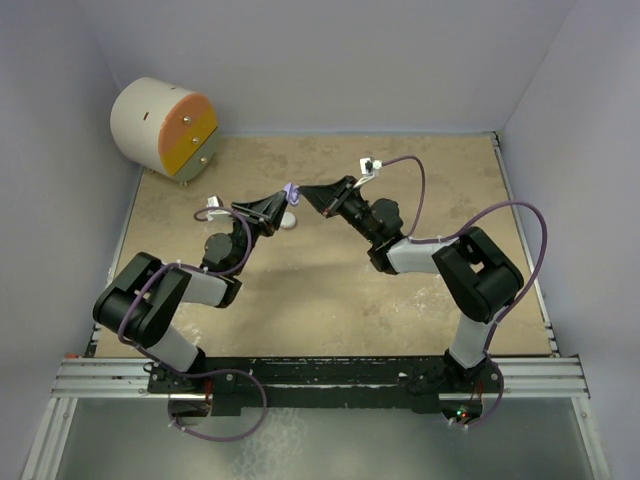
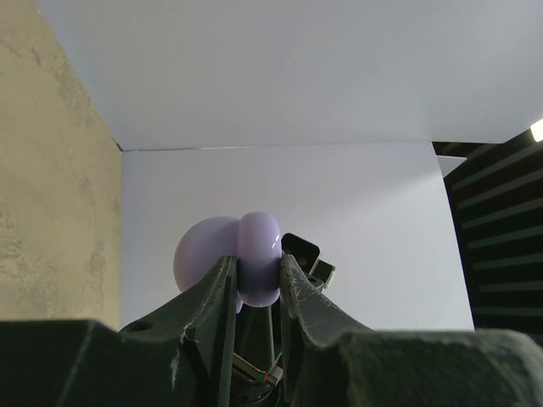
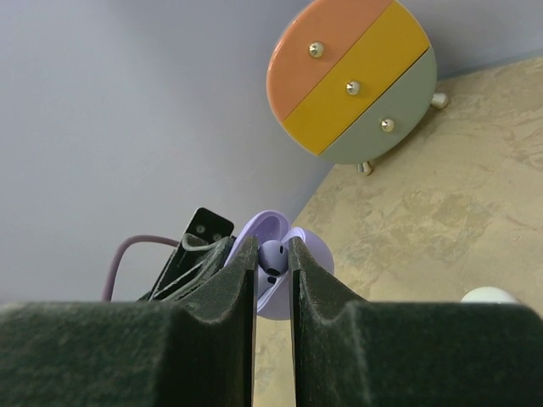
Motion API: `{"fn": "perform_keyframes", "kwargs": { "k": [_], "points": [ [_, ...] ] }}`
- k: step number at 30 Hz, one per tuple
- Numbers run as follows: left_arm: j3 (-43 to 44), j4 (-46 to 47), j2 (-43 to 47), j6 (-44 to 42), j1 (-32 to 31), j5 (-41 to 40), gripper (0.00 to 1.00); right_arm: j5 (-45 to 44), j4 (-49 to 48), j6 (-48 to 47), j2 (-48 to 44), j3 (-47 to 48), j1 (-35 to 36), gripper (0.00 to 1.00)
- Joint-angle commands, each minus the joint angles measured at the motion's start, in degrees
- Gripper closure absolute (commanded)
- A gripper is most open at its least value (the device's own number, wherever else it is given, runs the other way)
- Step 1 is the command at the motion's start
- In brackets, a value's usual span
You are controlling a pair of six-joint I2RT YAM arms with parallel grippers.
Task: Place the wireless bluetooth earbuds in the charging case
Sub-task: Place the earbud in the charging case.
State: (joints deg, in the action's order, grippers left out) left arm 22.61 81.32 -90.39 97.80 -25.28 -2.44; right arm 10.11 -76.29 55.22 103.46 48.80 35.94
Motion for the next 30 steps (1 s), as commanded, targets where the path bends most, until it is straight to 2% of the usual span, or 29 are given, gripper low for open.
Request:
{"fn": "perform_keyframes", "kwargs": {
  "k": [1,3,9,12,17,20,26,30],
  "points": [
    [0.6,6.0,2.8,-0.8,-0.4,-1.7,1.00,0.8,1.8,-1.4,-1.5,1.7,0.1,0.94],
    [0.6,6.0,2.8,-0.7,-0.5,-1.6,1.00,0.8,1.9,-1.4,-1.7,1.7,0.2,0.92],
    [0.4,5.6,2.8,-0.7,-0.7,-1.5,1.00,0.7,2.5,-1.7,-1.8,1.9,0.1,0.77],
    [0.1,5.3,3.0,-0.5,-0.9,-1.7,1.00,0.6,2.9,-1.8,-1.8,2.0,0.2,0.73],
    [-0.1,4.5,3.4,-0.7,-1.0,-2.0,1.00,0.4,3.3,-1.9,-1.8,2.3,0.2,0.57],
    [-0.4,4.2,3.5,-0.6,-1.0,-2.1,1.00,0.2,3.3,-2.0,-2.1,2.2,0.1,0.55],
    [-1.5,1.6,3.9,-0.2,-1.0,-2.6,1.00,0.3,2.5,-2.8,-3.9,1.0,-0.8,0.40],
    [-1.9,-2.3,4.9,-0.1,-1.0,-3.0,1.00,-0.3,3.5,-5.0,-6.0,0.5,-1.1,0.39]
  ]
}}
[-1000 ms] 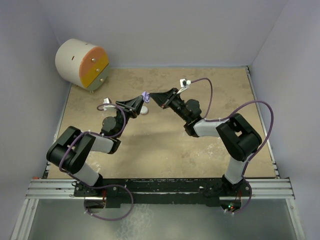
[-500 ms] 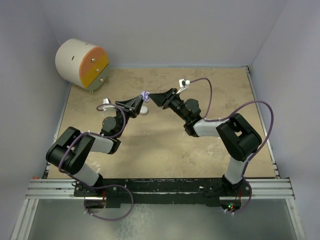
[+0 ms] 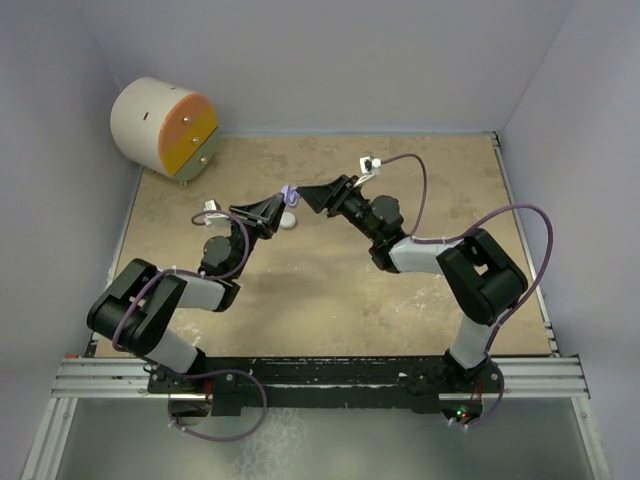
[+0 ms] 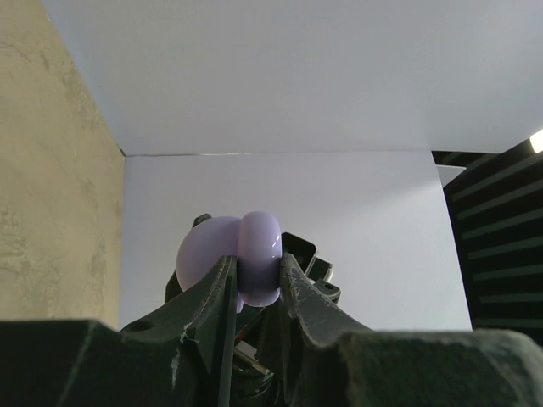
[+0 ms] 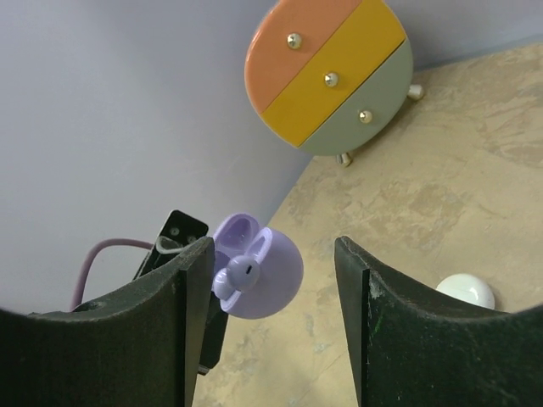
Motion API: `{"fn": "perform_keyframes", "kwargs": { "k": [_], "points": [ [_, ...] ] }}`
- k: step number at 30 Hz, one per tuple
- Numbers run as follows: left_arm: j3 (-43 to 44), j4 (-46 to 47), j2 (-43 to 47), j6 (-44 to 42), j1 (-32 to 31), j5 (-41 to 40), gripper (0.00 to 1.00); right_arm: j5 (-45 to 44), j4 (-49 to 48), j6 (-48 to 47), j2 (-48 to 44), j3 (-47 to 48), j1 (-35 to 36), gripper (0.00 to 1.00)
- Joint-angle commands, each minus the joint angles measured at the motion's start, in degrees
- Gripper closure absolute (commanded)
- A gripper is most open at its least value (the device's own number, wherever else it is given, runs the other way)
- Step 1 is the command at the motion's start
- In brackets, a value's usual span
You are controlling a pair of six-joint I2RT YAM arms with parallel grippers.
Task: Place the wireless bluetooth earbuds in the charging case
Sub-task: Place the earbud in the charging case.
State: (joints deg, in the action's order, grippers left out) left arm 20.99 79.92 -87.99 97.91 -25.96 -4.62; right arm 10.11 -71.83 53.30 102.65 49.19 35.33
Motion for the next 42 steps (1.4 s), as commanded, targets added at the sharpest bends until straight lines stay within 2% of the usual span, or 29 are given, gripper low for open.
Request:
{"fn": "perform_keyframes", "kwargs": {
  "k": [1,6,12,19,24,30,42],
  "points": [
    [-0.3,-2.1,2.8,-0.2,-0.4,-0.7,1.00,-0.6,-0.2,-4.2,-5.7,0.0,-0.4,0.39],
    [-0.2,-9.3,4.8,-0.7,-0.3,-0.6,1.00,-3.5,7.1,-11.5,-8.2,1.1,-0.5,0.39],
    [0.3,-16.4,8.1,-3.1,-0.4,-1.3,1.00,-11.6,31.9,-25.6,-8.0,10.3,-0.3,0.38],
    [1.9,-23.9,11.2,-6.3,-0.3,-2.9,1.00,-22.9,43.3,-28.1,-10.7,9.1,1.6,0.36],
    [2.9,-25.3,11.0,-7.1,-0.3,-3.3,1.00,-25.1,46.3,-29.2,-11.1,7.9,3.0,0.35],
    [3.8,-24.0,9.2,-7.1,-0.3,-3.0,1.00,-30.2,50.7,-30.3,-9.6,9.8,8.6,0.33],
    [4.3,-23.0,7.7,-7.1,-0.4,-2.1,1.00,-30.7,52.3,-29.6,-8.1,11.3,11.2,0.32]
  ]
}}
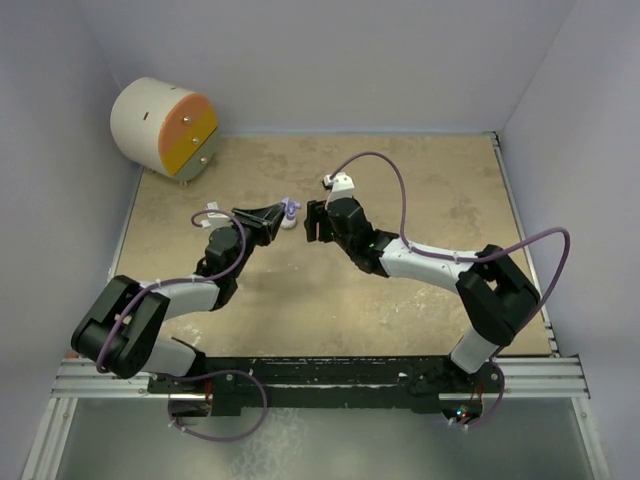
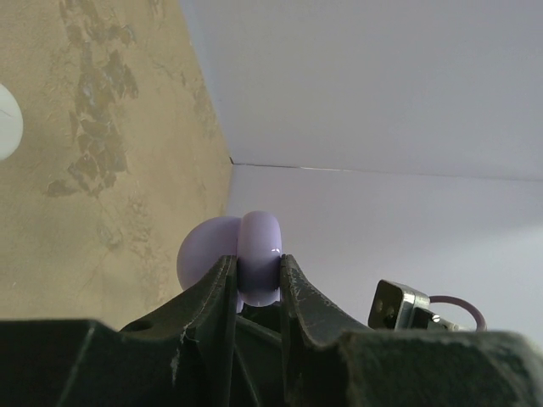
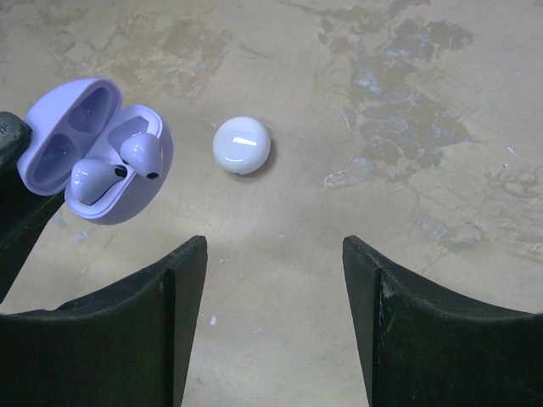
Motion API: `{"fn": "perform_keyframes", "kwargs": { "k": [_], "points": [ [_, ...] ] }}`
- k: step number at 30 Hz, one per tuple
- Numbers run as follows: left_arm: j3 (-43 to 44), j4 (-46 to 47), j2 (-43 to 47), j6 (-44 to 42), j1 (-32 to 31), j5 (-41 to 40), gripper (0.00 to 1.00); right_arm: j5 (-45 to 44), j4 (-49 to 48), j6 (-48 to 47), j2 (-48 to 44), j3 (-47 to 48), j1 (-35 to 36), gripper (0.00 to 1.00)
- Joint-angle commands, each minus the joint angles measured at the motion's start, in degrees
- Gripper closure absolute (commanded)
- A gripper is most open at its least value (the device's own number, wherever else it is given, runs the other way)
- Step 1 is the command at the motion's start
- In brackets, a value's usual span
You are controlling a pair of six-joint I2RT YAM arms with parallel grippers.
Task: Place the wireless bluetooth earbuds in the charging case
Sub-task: Place the earbud in the charging case.
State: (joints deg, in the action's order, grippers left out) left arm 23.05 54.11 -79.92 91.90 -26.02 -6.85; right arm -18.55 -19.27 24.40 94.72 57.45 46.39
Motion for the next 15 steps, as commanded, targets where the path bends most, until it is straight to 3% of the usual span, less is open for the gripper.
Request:
{"fn": "perform_keyframes", "kwargs": {
  "k": [1,15],
  "points": [
    [2.2,2.8,-0.4,-1.1,-0.3,0.2,1.00,-2.1,-0.2,-0.8,0.1,3.2,0.1,0.32],
    [1.7,3.7,-1.2,-1.0,-0.3,0.9,1.00,-1.5,0.5,-1.0,2.4,6.2,1.0,0.32]
  ]
}}
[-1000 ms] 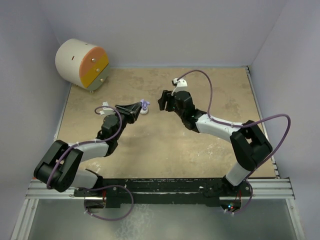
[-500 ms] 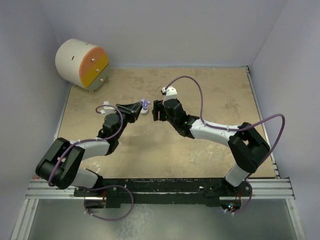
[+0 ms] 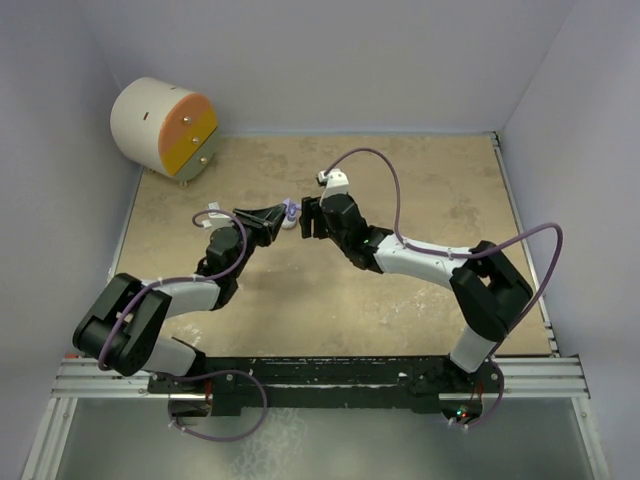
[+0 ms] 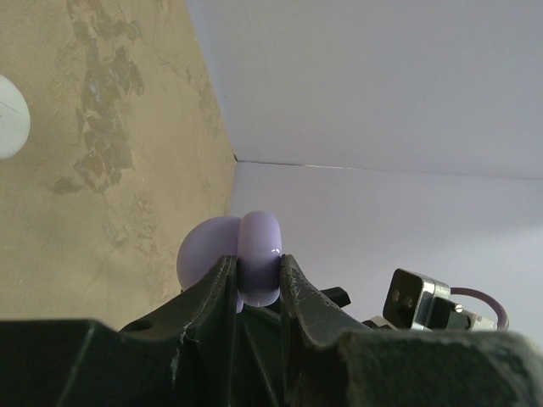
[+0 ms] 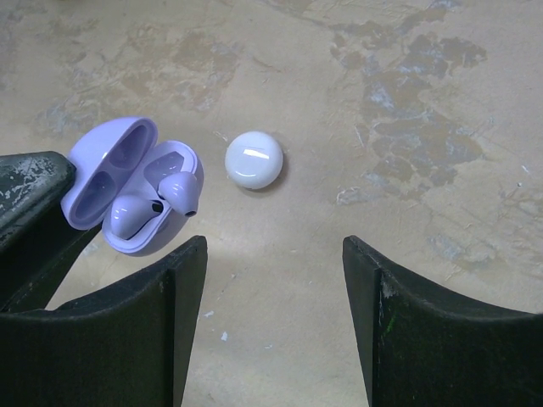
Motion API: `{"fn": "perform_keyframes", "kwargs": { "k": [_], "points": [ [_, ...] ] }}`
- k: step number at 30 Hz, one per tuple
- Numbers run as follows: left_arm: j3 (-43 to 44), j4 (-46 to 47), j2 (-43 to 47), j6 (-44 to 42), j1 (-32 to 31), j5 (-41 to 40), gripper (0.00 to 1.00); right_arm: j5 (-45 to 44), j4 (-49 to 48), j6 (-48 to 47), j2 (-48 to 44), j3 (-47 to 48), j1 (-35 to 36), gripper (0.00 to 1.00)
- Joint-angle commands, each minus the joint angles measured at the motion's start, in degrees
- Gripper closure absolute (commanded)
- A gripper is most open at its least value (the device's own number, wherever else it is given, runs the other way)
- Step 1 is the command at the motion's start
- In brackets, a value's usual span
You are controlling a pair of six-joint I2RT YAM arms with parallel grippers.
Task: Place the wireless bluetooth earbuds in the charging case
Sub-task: Place the earbud in the charging case.
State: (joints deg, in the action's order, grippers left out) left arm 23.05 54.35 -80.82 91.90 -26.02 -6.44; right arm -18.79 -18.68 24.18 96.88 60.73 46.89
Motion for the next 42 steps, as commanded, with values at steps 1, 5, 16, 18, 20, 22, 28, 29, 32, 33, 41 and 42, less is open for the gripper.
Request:
{"fn": "perform_keyframes", "kwargs": {
  "k": [1,5,16,18,20,22,28,29,32,33,41,42],
  "points": [
    [1.8,3.6,-0.3,-1.0,-0.3,0.6,1.00,-1.3,0.0,-0.7,0.3,3.0,0.5,0.32],
    [1.7,3.5,-0.4,-1.0,-0.3,0.9,1.00,-1.4,0.2,-0.5,0.6,3.5,0.5,0.32],
    [1.4,3.4,-0.4,-1.0,-0.5,1.9,1.00,-0.4,0.7,0.1,2.6,6.0,0.5,0.32],
    [1.4,3.4,-0.4,-1.1,-0.5,1.9,1.00,0.4,0.4,0.0,2.9,6.4,0.5,0.32],
    [1.4,3.4,-0.4,-1.1,-0.5,2.0,1.00,0.3,0.2,-0.2,3.1,6.7,0.5,0.32],
    [1.4,3.4,-0.4,-1.1,-0.6,2.0,1.00,0.3,0.2,-0.3,3.3,7.0,0.5,0.32],
    [1.1,3.5,-0.3,-1.1,-0.7,2.4,1.00,-0.3,0.3,-0.4,3.9,7.9,0.4,0.32],
    [1.1,3.5,-0.3,-1.1,-0.7,2.4,1.00,-0.3,0.4,-0.4,4.0,8.0,0.3,0.32],
    [1.1,3.5,-0.2,-1.1,-0.8,2.5,1.00,-0.3,0.7,-0.6,4.3,8.5,0.1,0.32],
    [1.0,3.5,-0.2,-1.0,-0.8,2.5,1.00,-0.3,0.7,-0.7,4.3,8.6,0.0,0.32],
    [0.9,3.3,0.0,-1.0,-1.0,2.6,1.00,0.0,0.6,-1.1,4.8,8.8,-1.5,0.32],
    [0.9,3.4,0.0,-1.1,-1.0,2.6,1.00,0.1,0.5,-1.2,4.8,8.8,-1.7,0.32]
  ]
}}
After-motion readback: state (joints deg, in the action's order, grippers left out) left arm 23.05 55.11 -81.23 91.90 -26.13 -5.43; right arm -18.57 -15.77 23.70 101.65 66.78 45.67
